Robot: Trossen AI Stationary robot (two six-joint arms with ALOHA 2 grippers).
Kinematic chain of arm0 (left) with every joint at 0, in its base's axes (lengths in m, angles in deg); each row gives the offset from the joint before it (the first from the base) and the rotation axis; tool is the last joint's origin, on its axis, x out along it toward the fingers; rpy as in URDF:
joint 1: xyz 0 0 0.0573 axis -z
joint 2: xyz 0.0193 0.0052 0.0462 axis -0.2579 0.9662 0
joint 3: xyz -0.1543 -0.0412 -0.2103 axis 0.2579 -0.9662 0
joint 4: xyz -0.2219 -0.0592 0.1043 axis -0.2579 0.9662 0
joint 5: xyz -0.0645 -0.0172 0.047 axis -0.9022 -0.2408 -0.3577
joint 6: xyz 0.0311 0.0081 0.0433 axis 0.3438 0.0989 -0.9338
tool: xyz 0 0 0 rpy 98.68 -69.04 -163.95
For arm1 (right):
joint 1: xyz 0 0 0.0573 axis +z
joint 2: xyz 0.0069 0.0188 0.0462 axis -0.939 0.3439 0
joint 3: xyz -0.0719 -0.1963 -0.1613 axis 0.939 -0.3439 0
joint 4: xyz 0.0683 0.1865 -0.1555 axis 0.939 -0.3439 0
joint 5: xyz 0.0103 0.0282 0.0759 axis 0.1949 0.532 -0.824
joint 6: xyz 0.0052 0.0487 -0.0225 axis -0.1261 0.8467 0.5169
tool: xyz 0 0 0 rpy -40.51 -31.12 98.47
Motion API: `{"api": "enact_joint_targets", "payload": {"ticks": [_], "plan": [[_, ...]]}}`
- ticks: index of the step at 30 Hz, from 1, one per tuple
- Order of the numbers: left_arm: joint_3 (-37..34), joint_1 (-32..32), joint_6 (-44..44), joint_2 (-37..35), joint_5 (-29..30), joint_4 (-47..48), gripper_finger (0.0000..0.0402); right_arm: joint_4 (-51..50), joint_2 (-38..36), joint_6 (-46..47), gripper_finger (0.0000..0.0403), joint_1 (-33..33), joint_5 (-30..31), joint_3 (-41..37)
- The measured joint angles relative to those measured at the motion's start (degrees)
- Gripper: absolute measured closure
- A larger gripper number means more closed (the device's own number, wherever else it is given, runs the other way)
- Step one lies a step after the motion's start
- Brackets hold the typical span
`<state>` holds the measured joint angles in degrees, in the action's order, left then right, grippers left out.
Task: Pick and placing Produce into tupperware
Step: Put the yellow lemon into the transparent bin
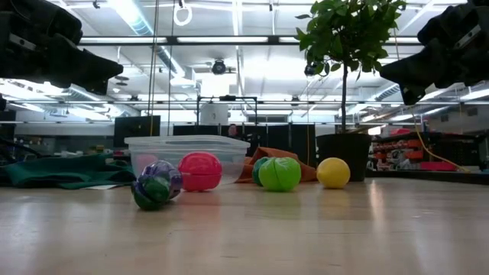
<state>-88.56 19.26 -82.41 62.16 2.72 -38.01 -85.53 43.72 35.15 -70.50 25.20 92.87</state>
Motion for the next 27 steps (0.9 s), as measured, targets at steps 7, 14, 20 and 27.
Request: {"api": "enact_joint_targets", "payload": {"ticks": [7, 14, 20, 27], "plan": [[0.0, 0.0, 0.0, 0.0, 0.0, 0.0, 0.0348, 0.0, 0.0, 0.0, 0.0403, 0.0, 0.0, 0.0], [0.0, 0.0, 0.0, 0.0, 0.0, 0.0, 0.0344, 0.0, 0.0, 0.0, 0.0403, 0.0, 0.0, 0.0], [0.0, 0.0, -0.1, 0.0, 0.0, 0.0, 0.0340, 0.0, 0.0, 0.0, 0.0403, 0.0, 0.0, 0.0], [0.0, 0.0, 0.0, 0.0, 0.0, 0.0, 0.0349, 0.0, 0.0, 0.0, 0.0403, 0.0, 0.0, 0.0]]}}
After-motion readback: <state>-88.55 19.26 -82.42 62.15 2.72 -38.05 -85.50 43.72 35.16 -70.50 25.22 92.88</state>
